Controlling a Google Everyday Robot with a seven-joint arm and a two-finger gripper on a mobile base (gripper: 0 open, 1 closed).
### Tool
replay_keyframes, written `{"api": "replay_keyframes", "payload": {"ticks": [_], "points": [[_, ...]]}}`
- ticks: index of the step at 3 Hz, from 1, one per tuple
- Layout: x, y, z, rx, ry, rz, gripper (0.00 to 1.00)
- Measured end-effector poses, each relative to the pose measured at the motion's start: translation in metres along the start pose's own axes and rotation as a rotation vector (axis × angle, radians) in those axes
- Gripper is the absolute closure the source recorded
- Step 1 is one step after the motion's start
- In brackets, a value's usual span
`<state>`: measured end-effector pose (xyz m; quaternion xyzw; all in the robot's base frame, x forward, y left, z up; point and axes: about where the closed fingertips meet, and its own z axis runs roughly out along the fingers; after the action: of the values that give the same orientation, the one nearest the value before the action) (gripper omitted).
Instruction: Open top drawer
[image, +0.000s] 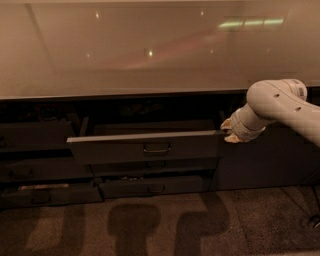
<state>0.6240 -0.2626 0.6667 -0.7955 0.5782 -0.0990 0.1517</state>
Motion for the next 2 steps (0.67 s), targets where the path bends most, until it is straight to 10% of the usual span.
{"api": "replay_keyframes", "payload": {"ticks": [2], "points": [[-0.0034, 0.0076, -0.0029, 0.002, -0.002, -0.009, 1.0]]}}
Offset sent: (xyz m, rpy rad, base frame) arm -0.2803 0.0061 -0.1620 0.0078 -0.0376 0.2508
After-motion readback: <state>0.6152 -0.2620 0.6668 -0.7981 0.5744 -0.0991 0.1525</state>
